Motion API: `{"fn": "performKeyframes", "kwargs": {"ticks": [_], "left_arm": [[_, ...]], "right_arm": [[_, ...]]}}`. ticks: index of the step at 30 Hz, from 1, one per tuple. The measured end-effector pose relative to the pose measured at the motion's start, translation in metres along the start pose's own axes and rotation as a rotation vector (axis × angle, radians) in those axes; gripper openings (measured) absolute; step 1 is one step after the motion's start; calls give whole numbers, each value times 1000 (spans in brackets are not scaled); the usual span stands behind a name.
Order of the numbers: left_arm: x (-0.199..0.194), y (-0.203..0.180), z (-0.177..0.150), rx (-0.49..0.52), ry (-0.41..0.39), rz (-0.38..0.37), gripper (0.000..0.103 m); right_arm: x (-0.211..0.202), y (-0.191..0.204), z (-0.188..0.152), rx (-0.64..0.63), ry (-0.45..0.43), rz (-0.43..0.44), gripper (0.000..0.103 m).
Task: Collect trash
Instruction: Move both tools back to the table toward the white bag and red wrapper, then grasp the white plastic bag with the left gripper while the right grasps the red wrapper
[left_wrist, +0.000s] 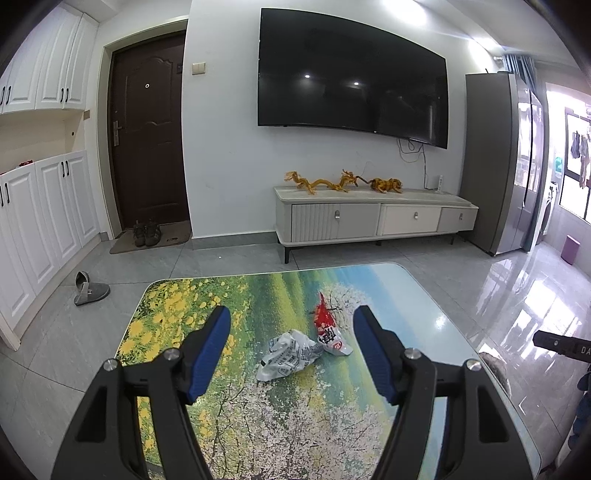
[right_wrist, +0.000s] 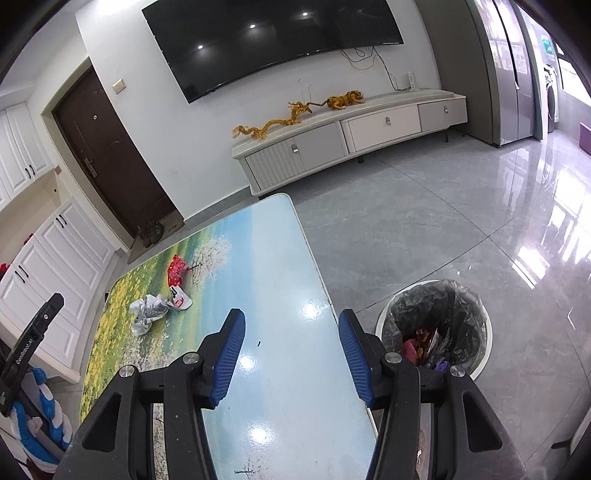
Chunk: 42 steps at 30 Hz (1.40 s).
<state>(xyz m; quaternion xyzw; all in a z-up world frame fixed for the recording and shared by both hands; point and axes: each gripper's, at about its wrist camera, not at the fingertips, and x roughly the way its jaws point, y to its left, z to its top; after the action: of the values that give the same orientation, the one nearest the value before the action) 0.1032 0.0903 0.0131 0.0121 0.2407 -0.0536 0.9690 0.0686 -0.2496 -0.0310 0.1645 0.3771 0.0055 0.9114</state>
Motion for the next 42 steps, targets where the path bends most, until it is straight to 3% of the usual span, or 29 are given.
{"fn": "performKeyframes", "kwargs": {"ticks": [14, 21, 29, 34, 42], "left_arm": [[11, 7, -11, -18, 37, -19, 68], [24, 35, -41, -75, 89, -46, 68], [52, 60, -60, -111, 196, -137, 68], [83, 52, -51, -87, 241, -214, 68], [140, 32, -40, -28, 310, -269, 68]], "right_arm": [[14, 7, -5, -20, 32, 5, 52], [25, 8, -7, -44, 57, -7, 52], [57, 18, -8, -72, 112, 30, 52], [82, 34, -2, -108, 146, 71, 52], [111, 51, 14, -153, 169, 118, 52]]}}
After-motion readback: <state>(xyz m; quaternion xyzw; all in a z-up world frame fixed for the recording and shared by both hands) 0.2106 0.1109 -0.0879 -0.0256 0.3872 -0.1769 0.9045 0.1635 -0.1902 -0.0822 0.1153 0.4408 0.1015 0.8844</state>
